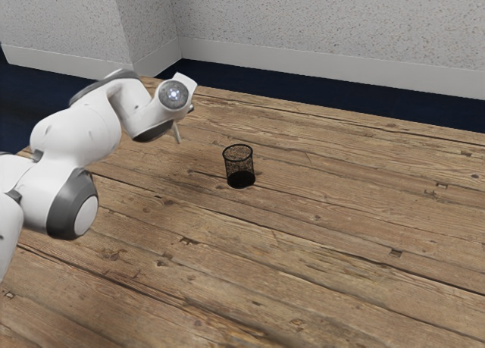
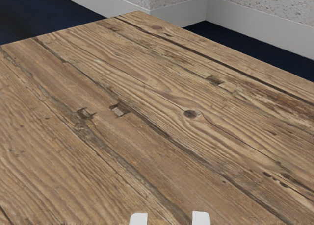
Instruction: Take the marker out of the pen holder and place it to the left of the pen holder.
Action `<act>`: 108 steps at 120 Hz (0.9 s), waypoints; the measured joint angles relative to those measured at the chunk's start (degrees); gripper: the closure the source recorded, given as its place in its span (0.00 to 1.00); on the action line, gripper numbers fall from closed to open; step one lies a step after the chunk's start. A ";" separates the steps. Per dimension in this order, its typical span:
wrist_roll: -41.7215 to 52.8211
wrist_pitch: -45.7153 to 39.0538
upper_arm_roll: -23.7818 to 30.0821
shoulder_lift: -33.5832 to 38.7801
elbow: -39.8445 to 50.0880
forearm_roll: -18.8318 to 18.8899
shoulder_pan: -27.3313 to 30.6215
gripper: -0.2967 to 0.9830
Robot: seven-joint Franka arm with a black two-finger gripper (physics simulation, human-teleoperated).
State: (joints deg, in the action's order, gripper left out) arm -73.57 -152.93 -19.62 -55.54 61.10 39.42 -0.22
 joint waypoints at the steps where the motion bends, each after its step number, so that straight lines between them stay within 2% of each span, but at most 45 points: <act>1: -0.04 -0.03 0.00 -0.03 0.00 0.00 0.00 0.83; 16: -0.62 -0.37 0.00 -0.30 0.14 -0.03 0.05 0.82; 42: -0.93 -3.02 -0.02 -0.31 1.01 -0.36 0.39 0.47; 55: -1.01 -3.93 -0.05 -0.19 1.13 -0.43 0.35 0.38; 70: -1.05 -4.48 -0.06 0.56 1.72 -0.58 0.01 0.31; 76: -1.05 -4.17 0.80 7.45 9.20 -1.38 -2.02 0.30; 82: -0.91 -1.12 6.23 23.02 21.83 -3.05 -4.23 0.28; 86: -0.53 4.39 10.68 33.30 26.37 -6.11 -5.01 0.28; 91: 0.24 14.12 14.55 42.33 27.59 -12.39 -5.40 0.27; 99: 1.61 31.23 21.06 48.11 23.14 -20.09 -3.70 0.26; 108: 6.89 44.60 25.98 50.52 20.79 -24.34 -1.11 0.25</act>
State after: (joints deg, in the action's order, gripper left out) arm -66.69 -108.32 6.36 -5.02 81.89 15.08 -1.33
